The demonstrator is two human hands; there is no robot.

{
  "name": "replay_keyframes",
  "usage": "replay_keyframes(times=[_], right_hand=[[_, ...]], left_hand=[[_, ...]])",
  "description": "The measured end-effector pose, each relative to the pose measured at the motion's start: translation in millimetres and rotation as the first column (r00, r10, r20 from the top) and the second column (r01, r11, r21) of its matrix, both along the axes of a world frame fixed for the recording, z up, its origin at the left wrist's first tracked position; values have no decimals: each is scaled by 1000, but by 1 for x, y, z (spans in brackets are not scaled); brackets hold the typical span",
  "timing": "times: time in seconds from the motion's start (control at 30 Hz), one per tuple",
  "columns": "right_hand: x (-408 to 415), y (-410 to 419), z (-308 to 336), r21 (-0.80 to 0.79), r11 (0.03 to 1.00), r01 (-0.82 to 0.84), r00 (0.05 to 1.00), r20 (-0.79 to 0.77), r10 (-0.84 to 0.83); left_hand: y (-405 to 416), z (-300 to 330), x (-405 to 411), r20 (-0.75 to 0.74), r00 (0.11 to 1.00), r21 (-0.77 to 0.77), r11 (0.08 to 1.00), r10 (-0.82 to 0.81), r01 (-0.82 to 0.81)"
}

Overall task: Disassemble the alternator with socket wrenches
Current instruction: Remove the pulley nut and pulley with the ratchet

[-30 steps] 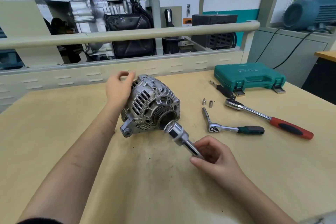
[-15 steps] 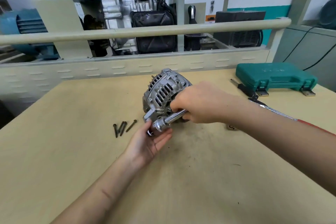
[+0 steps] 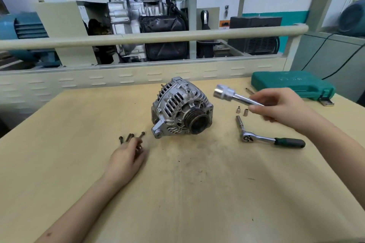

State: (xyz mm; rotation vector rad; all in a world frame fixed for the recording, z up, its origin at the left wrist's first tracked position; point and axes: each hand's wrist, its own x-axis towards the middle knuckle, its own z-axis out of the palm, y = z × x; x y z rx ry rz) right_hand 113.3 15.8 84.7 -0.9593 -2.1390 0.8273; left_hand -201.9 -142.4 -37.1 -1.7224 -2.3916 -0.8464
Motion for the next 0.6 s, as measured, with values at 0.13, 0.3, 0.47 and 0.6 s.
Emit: replay_keyframes(times=[0.13,0.3,0.47,0.6], right_hand=[[25,25,-33,-98,961,258,964,-37,-263],[30,59,-65,-155,890,429,902,37,-429],[16,92,-82,-75,832,550,818,248,-519],[5,105,-92,-86,810,579,783,336,-524]], left_hand=[[3,0,-1,-88,996,-47,999,-23,19],[4,-2,-2,-87,996,-33,999,-14,11],[2,-3,-2,-77,997,-33,999,-6,3],[1,-4,-1,-80,997,-17,1000,-4,3]])
